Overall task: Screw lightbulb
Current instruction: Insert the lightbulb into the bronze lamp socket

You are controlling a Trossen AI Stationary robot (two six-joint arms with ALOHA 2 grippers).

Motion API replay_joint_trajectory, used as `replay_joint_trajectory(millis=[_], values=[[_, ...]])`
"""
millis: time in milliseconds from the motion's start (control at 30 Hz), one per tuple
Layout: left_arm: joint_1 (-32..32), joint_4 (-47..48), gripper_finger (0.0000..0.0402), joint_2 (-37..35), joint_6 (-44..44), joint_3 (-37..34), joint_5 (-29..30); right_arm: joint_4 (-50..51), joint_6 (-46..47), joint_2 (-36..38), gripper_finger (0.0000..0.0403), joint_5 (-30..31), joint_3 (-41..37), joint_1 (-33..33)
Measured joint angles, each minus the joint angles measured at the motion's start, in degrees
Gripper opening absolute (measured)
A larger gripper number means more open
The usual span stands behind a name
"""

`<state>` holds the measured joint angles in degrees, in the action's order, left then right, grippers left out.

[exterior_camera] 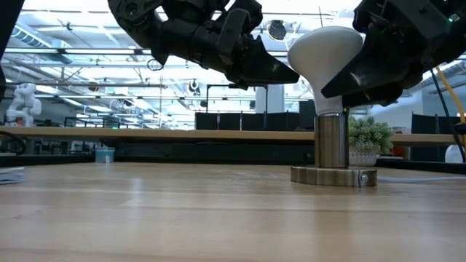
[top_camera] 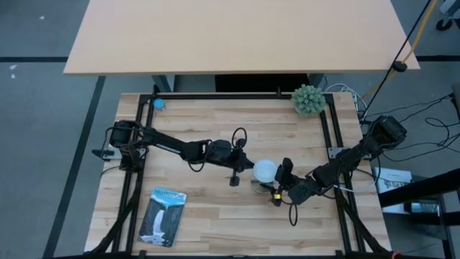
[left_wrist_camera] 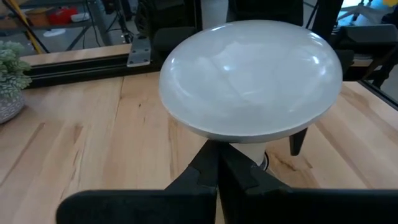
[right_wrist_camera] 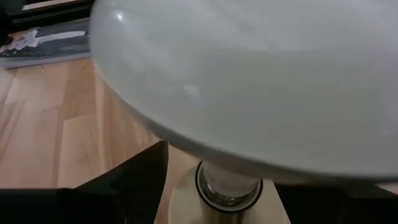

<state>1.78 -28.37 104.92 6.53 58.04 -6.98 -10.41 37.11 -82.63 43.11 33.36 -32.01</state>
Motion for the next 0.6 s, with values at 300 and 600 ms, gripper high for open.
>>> replay_joint_trajectory(millis=[300, 600], values=[[0.00, 0.01, 0.0000, 0.00, -0.01, 0.00, -0.01, 3.68, 3.03, 2.56, 0.0265, -0.01, 0.00, -0.32], [0.00, 0.03, 0.0000, 0.02, -0.03, 0.00, 0.01, 6.77, 4.24, 7.27, 0.0265, 0.00, 0.00, -2.66]])
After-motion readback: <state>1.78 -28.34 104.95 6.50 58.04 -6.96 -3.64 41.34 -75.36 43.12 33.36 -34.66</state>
